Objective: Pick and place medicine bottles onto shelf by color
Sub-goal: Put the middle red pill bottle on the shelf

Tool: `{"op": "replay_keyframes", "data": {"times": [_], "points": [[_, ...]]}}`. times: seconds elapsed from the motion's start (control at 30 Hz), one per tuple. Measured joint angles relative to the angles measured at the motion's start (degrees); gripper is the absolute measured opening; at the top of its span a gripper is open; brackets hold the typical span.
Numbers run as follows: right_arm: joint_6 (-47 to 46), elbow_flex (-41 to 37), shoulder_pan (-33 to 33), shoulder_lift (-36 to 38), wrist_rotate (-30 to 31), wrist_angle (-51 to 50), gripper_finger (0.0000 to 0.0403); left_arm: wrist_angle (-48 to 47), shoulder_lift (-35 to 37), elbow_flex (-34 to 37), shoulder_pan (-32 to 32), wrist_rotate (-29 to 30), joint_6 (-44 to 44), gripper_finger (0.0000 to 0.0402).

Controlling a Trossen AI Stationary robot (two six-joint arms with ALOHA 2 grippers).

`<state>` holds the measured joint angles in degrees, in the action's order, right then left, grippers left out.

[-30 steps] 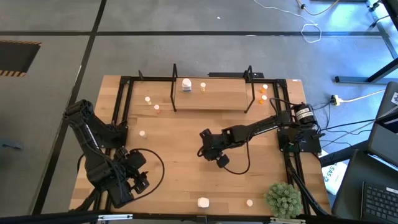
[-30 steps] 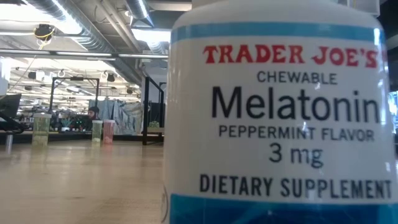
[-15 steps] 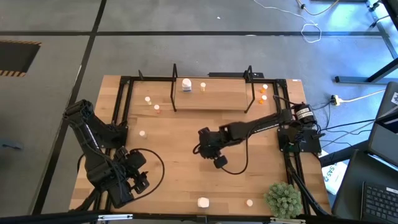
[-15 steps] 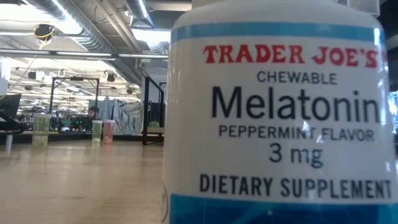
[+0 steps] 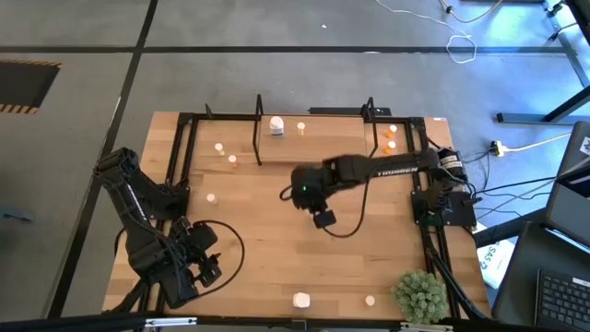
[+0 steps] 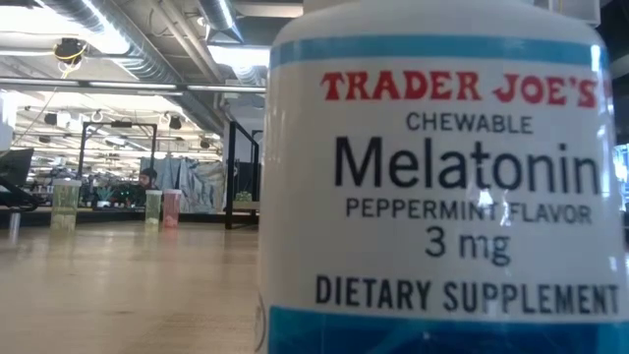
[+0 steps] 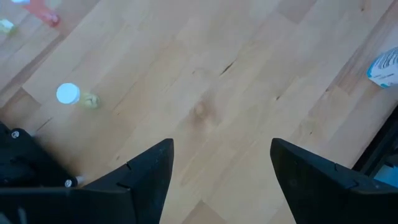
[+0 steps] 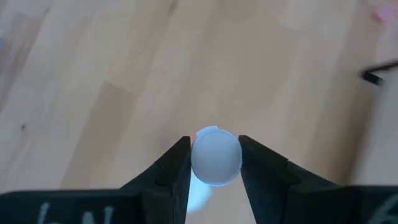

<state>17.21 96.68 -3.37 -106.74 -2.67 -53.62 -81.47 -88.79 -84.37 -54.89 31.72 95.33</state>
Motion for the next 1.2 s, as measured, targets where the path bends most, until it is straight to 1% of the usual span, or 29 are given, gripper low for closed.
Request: {"op": "replay_keyframes", "data": {"times": [0.2, 0.3, 0.43, 0.57, 0.67, 0.77, 0.83, 0.87, 1.0, 1.1, 1.2], "points": [[2.46, 5.35, 5.58, 0.00, 0.01, -5.86, 0.0126, -0.17, 0.00, 0.01, 1.34, 4.11, -0.09, 0.0263], [2.73, 5.93, 8.95, 0.33, 0.10, -8.67, 0.0126, -0.53, 0.00, 0.01, 2.87, 4.22, -0.78, 0.0263], [4.54, 5.93, 13.32, 1.00, 0.20, -11.10, 0.0126, -0.51, 0.00, 0.01, 5.84, 4.09, -5.06, 0.0263], [5.96, 5.93, 17.52, 1.44, 0.08, -10.35, 0.0126, -0.53, 0.00, -0.01, 10.14, 3.94, -8.86, 0.0263], [7.74, 5.93, 21.43, 1.46, -0.51, -7.99, 0.0126, -0.51, 0.00, -0.01, 13.27, 3.91, -11.54, 0.0263], [7.09, 4.11, 26.15, 1.60, -4.39, -1.60, 0.0126, -0.51, 0.00, 0.00, 15.87, 3.89, -14.87, 0.0263], [5.50, 2.51, 29.16, 1.57, -6.19, 0.70, 0.0126, -0.51, 0.00, -0.01, 17.19, 3.89, -16.66, 0.0263], [5.31, 1.88, 30.44, 1.57, -5.89, 1.41, 0.0126, -0.51, 0.00, -0.01, 17.71, 3.89, -17.80, 0.0263], [3.08, -1.37, 33.73, 1.58, -1.60, 6.31, 0.0126, -0.49, 0.00, -0.01, 19.44, 3.79, -20.66, 0.0263], [-0.29, -3.55, 34.79, 1.53, 0.17, 10.47, 0.0126, -0.50, 0.00, -0.01, 20.39, 3.77, -21.65, 0.0263], [-3.32, -6.46, 35.18, 1.50, 4.06, 13.48, 0.0126, -0.49, 0.00, -0.01, 21.15, 4.36, -22.49, 0.0263]]}}
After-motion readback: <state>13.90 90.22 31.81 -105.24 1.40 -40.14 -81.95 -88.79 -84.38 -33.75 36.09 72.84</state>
